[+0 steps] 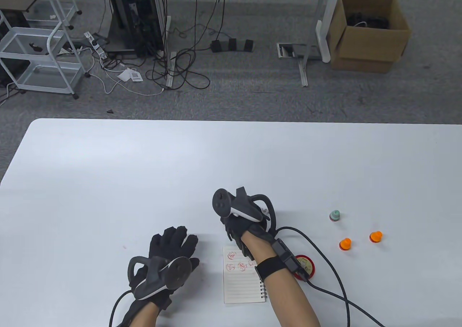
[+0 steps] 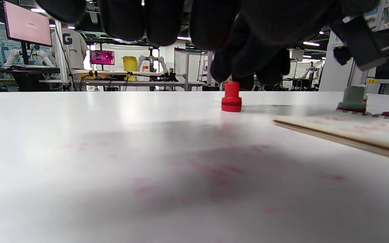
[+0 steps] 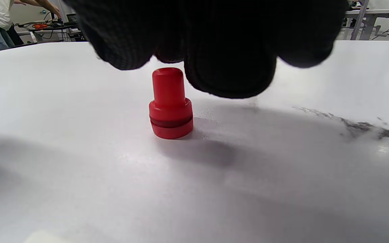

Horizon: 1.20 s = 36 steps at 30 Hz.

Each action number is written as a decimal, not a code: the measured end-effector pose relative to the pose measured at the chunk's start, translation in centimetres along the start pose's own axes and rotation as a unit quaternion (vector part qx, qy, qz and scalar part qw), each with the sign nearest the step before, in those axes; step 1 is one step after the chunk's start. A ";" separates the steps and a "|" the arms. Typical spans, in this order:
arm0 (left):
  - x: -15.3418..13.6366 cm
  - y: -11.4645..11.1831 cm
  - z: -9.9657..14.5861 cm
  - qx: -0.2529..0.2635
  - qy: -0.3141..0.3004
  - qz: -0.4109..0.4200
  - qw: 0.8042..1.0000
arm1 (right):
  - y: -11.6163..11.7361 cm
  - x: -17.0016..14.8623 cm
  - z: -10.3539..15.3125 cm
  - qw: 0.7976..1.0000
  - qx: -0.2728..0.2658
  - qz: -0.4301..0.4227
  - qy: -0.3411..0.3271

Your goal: Stamp reward stamp onto notebook

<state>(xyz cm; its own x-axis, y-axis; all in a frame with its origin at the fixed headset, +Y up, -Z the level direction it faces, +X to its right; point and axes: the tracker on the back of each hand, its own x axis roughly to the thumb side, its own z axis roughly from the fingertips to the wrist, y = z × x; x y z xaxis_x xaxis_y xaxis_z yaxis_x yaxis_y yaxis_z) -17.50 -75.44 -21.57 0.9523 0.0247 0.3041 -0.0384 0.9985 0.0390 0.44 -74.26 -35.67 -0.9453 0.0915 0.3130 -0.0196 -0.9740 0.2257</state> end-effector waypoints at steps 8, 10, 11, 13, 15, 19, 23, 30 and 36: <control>0.5 -0.6 -0.2 -0.013 -0.006 -0.011 1.000 | -0.6 -0.6 1.3 1.000 -0.013 0.006 -0.011; 0.5 -0.6 -0.2 -0.014 -0.007 -0.012 1.000 | -0.8 -0.7 1.9 1.000 -0.020 0.002 -0.015; 0.5 -0.6 -0.1 -0.014 -0.006 -0.012 1.000 | -0.9 -0.8 2.1 1.000 -0.023 0.002 -0.017; 0.3 -0.6 0.0 -0.012 -0.005 -0.005 1.000 | -1.1 -1.0 2.6 0.999 -0.029 -0.002 -0.023; 0.2 -0.7 0.1 -0.013 -0.003 0.000 1.000 | -1.4 -1.4 3.2 0.999 -0.038 -0.012 -0.028; 0.0 -0.7 0.0 -0.021 -0.001 0.001 1.000 | -2.2 -2.5 5.1 0.997 -0.058 -0.036 -0.040; 0.0 -0.6 -0.1 -0.033 -0.002 0.009 0.999 | -2.8 -4.1 7.5 0.993 -0.069 -0.068 -0.061; 0.0 0.1 0.0 -0.050 0.005 0.009 0.999 | -2.6 -8.2 11.8 0.989 -0.093 -0.104 -0.050; -0.8 0.6 1.2 -0.030 0.033 0.029 0.999 | -0.8 -11.3 14.7 0.989 -0.104 -0.101 -0.007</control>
<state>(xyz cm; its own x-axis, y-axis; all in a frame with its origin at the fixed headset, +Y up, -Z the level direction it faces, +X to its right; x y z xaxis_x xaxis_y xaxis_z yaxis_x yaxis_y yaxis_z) -18.67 -74.89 -20.69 0.9673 0.0831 0.2398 -0.0770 0.9964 -0.0349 15.87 -71.43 -25.86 -0.9110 0.2895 0.2937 -0.2753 -0.9572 0.0895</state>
